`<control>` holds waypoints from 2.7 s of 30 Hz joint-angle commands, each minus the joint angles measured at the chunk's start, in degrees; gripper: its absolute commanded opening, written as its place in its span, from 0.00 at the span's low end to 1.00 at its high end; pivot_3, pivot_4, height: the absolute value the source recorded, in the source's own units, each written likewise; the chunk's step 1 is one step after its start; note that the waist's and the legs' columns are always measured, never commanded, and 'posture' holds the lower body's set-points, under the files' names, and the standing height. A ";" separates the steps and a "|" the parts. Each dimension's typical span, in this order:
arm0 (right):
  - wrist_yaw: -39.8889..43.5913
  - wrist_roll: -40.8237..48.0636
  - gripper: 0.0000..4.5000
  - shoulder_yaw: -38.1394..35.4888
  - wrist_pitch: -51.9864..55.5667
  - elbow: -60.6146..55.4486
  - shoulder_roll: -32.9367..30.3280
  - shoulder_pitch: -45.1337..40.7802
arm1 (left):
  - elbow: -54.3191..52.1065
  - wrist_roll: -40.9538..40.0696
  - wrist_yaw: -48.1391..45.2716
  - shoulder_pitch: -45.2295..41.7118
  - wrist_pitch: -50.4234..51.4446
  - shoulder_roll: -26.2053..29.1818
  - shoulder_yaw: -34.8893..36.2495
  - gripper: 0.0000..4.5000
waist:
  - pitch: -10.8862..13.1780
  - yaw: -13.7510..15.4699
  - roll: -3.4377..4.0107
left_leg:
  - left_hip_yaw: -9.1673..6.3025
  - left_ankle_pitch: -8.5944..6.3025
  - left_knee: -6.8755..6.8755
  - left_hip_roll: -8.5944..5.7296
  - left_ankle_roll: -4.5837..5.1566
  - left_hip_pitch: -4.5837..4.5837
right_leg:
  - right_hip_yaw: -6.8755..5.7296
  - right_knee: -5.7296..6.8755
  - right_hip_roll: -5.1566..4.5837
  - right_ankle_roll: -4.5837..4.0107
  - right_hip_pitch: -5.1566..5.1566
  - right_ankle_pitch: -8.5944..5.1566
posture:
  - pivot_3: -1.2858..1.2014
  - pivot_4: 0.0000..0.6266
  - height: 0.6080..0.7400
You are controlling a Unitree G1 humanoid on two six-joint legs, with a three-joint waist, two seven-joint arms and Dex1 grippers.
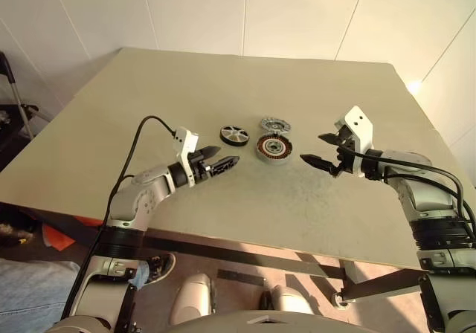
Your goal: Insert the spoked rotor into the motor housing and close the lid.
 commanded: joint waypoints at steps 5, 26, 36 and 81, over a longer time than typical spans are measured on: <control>-0.12 0.99 0.99 -1.43 -0.25 -2.58 -0.34 -0.24 | -0.93 0.70 -0.46 -1.42 -1.30 -0.38 -0.23 1.00 | 0.00 0.00 0.00 | 0.00 0.00 0.00 0.00 0.00 0.00 | 0.00 0.00 0.00 0.00 0.00 0.00 | 0.52 0.00 1.00; 3.56 -1.89 0.99 3.50 -1.32 -3.26 -0.29 -4.42 | -1.26 0.96 -0.09 -0.88 -1.36 -0.74 -0.53 1.00 | 0.00 -0.02 0.00 | 0.00 0.00 0.06 0.00 0.00 0.00 | 0.00 0.09 0.00 0.00 -0.01 0.00 | 0.52 0.00 1.00; 3.96 -3.81 0.99 5.07 -3.74 -0.39 -0.21 -6.60 | -1.30 0.80 -0.18 -1.05 -1.79 -0.24 -0.01 1.00 | 0.00 0.00 0.00 | -0.01 0.00 0.08 0.00 0.00 -0.01 | 0.00 0.09 0.00 0.00 -0.01 0.00 | 0.52 0.00 1.00; 10.21 -22.92 0.99 21.14 -19.87 26.18 10.47 -22.42 | -1.30 2.68 3.27 0.97 -3.23 -2.12 0.07 1.00 | 0.01 -0.15 -0.01 | 0.00 0.01 0.30 0.04 -0.01 -0.23 | 0.02 0.44 0.00 -0.03 -0.28 -0.01 | 0.52 0.00 1.00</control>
